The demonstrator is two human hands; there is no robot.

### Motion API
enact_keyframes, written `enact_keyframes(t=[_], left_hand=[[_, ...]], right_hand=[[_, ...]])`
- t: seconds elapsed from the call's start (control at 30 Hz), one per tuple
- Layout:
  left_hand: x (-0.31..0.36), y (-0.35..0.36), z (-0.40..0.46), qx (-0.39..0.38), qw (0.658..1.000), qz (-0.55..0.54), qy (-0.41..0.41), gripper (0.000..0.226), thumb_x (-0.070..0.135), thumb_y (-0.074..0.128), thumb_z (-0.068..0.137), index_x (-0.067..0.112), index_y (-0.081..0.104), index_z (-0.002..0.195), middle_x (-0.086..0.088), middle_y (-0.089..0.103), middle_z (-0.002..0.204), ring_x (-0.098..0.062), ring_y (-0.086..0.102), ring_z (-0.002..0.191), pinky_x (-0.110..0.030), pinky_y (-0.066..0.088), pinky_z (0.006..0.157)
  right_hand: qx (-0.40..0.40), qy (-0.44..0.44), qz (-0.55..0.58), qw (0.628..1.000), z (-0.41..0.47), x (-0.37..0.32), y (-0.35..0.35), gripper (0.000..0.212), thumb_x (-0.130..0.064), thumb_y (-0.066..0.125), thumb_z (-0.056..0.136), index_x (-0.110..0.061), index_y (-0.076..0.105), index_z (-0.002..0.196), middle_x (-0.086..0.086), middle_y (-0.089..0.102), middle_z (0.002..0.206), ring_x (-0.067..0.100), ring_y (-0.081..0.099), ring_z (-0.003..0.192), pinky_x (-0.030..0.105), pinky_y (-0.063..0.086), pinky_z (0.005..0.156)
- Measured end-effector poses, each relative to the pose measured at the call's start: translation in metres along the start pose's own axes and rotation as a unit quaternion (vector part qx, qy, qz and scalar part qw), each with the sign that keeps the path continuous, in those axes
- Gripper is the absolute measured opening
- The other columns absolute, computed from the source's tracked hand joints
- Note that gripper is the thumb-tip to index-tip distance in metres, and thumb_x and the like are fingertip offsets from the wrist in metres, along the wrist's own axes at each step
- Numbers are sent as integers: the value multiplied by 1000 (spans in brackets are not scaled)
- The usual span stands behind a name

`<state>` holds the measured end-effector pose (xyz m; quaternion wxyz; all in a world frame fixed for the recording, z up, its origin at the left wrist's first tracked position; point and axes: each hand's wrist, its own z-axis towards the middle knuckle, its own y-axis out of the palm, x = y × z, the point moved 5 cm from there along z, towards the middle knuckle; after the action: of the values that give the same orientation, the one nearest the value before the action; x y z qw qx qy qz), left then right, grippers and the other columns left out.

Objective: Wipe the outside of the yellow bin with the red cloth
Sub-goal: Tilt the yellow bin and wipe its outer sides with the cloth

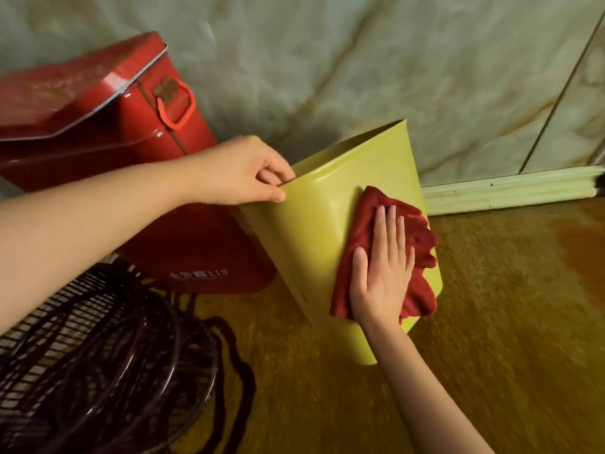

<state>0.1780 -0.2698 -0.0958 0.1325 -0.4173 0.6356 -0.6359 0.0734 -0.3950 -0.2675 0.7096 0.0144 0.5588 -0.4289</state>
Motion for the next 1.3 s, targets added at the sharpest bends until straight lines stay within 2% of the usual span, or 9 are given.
enact_keyframes(t=[0.2,0.4,0.53,0.63,0.7,0.93,1.1,1.2,1.3], left_hand=[[72,2,45,13,999,-5,42,20,2,63,74,9,68,92,-10,72,82,3,55,60,-6,42,57],[135,11,78,112,991,37,56,25,7,63,70,14,70,93,-3,72,87,-14,65,83,-23,51,74],[135,14,78,7,992,61,113,27,22,65,76,12,66,101,6,63,84,-10,60,81,-20,44,67],[80,18,62,-15,986,158,55,31,35,60,81,6,58,71,-2,48,59,-18,45,62,-32,29,54],[59,21,53,-5,993,114,28,39,34,62,80,2,50,61,-4,37,54,-16,35,56,-32,23,52],[84,16,66,-15,999,-2,43,23,21,62,81,13,59,60,11,46,48,-1,33,45,-19,25,44],[70,13,59,-105,994,1,-14,15,13,53,87,4,64,80,-23,69,81,-13,52,67,-25,41,61],[61,13,43,-177,980,-79,-40,21,1,46,88,0,60,103,-22,70,100,-23,59,82,-31,45,71],[61,13,41,-156,980,-117,-25,24,-1,47,87,2,57,109,-28,64,103,-29,52,88,-41,38,77]], right_hand=[[46,-28,8,999,14,-17,-38,64,-48,24,93,-25,6,149,-8,7,156,15,8,147,54,17,116],[142,-128,-103,976,23,-11,-69,57,-38,31,97,-12,18,146,6,16,152,26,23,142,45,29,110],[149,-142,-44,978,39,28,-103,58,-39,30,98,-9,18,146,5,19,151,17,20,142,26,16,117],[142,-86,-18,986,47,39,-108,59,-39,30,96,-14,17,147,0,22,151,7,18,138,11,9,113],[146,-71,-14,987,48,34,-104,58,-38,29,96,-15,16,147,5,28,151,11,23,137,9,9,110],[183,-42,-19,982,51,-9,-89,57,-29,28,94,0,25,144,21,29,152,30,28,140,35,23,111],[73,-108,36,991,50,-35,-69,61,-13,33,86,-7,21,146,13,20,157,20,14,146,42,11,116],[50,-143,-90,984,58,-20,-72,54,-36,39,94,-30,24,146,-2,17,157,22,6,147,56,6,114],[46,-76,-116,989,61,-7,-70,56,-56,35,90,-47,18,143,-5,7,159,30,-3,147,69,6,107]])
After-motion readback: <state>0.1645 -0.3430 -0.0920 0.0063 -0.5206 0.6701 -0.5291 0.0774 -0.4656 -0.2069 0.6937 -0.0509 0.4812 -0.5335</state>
